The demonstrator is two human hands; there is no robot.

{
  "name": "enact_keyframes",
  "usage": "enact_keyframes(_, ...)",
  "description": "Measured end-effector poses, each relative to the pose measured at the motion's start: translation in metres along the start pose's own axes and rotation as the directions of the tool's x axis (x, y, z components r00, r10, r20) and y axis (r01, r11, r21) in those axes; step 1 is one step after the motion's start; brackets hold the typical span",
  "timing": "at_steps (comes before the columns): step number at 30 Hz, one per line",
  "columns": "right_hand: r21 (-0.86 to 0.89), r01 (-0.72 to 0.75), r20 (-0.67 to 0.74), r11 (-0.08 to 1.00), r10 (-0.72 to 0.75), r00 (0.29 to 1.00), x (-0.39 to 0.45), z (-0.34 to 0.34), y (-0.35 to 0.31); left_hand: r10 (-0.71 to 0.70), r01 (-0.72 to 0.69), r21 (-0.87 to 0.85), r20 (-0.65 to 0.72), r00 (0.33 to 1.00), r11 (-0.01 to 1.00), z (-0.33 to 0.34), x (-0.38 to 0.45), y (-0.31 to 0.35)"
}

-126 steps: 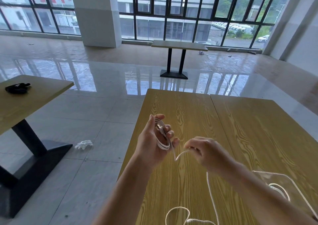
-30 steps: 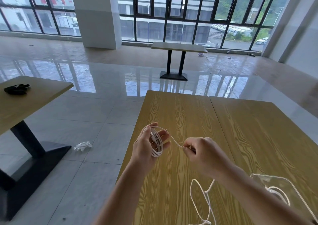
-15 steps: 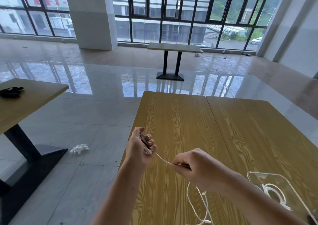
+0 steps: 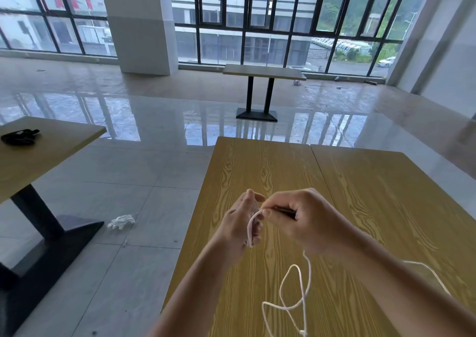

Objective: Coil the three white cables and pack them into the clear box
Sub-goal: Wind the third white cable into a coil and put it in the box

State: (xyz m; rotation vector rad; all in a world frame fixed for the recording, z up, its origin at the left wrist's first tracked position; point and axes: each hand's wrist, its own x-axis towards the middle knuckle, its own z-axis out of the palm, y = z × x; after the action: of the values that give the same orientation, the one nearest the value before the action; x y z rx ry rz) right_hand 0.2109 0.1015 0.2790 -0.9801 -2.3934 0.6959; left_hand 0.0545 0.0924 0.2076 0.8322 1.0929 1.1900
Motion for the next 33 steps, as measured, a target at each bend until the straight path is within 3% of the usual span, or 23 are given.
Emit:
enact_keyframes(4,0.015,-0.065,-0.135,0.998,0.066,0.989,0.007,-0.001,0.005,-0.093,0.101,-0.072,0.11,0.99,0.992,0.004,-0.007,0.003)
enact_keyframes(9,0.025,-0.115,-0.184,0.993,0.117,0.976,0.009,0.001,0.011,-0.109,0.112,0.0,0.235,0.966,0.994,0.001,-0.014,0.005)
enact_keyframes(13,0.079,-0.123,-0.161,0.989,0.134,0.978,0.007,0.004,0.014,-0.089,0.07,0.074,0.305,0.948,0.995,-0.004,-0.018,0.005)
enact_keyframes(19,0.109,-0.138,-0.01,0.984,0.14,0.99,0.002,0.002,0.02,-0.134,0.091,0.117,0.439,0.888,0.989,-0.016,-0.023,0.007)
enact_keyframes(23,0.07,-0.161,-0.022,0.985,0.163,0.986,0.0,-0.006,0.022,-0.133,0.084,0.123,0.47,0.873,0.989,-0.024,-0.022,0.004)
enact_keyframes(26,0.058,-0.213,-0.138,0.975,0.219,0.966,0.0,-0.02,0.034,-0.071,0.12,-0.084,0.445,0.893,0.989,-0.035,-0.019,-0.001)
enact_keyframes(28,0.03,-0.222,-0.235,0.975,0.223,0.946,0.0,-0.026,0.04,-0.013,0.091,-0.204,0.355,0.935,0.975,-0.04,-0.017,-0.002)
enact_keyframes(33,-0.117,-0.195,-0.188,0.974,0.171,0.967,0.001,-0.005,0.036,0.071,-0.068,-0.284,0.002,0.997,0.957,-0.026,-0.008,-0.001)
